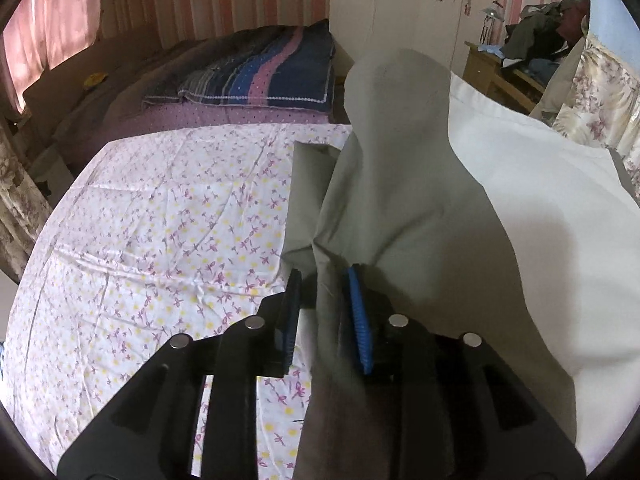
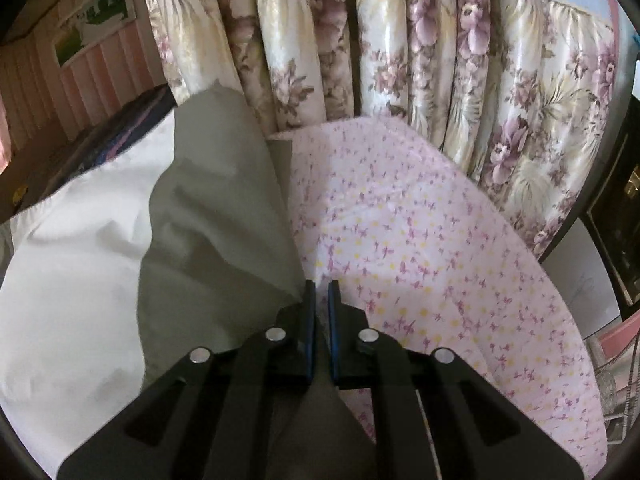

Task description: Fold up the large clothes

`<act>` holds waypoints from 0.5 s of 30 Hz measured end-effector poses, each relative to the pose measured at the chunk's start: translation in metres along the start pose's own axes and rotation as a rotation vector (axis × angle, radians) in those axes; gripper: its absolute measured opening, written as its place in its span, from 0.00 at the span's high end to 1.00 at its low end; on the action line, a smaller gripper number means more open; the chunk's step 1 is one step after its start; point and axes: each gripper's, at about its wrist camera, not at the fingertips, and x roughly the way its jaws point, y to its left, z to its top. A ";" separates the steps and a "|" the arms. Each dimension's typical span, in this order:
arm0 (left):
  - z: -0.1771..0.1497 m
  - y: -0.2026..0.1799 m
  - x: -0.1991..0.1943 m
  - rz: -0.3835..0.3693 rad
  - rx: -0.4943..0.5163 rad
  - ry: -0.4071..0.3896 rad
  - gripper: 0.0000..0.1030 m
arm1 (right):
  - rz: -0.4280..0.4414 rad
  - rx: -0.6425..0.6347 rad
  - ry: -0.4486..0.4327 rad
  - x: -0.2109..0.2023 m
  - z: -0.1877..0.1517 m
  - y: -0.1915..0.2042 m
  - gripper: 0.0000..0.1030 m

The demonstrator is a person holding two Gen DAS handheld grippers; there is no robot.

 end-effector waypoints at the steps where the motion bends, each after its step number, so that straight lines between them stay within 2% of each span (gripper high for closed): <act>1: 0.000 0.000 0.001 0.004 0.005 0.006 0.75 | -0.005 -0.004 0.005 0.001 0.000 0.001 0.94; 6: 0.001 0.009 0.003 -0.024 -0.030 0.031 0.74 | -0.041 -0.030 0.011 0.001 0.000 0.006 0.94; 9: 0.000 0.006 0.003 0.002 -0.014 0.029 0.72 | -0.056 -0.053 0.012 0.000 -0.001 0.009 0.94; 11: -0.001 0.005 0.002 0.051 -0.010 0.021 0.56 | -0.058 -0.065 0.012 0.000 -0.002 0.009 0.94; 13: 0.000 0.016 0.001 0.100 -0.051 0.030 0.21 | -0.052 -0.077 0.024 -0.002 -0.001 0.008 0.91; 15: 0.002 0.032 -0.003 0.065 -0.117 0.065 0.16 | -0.034 -0.057 0.018 -0.015 0.002 0.002 0.88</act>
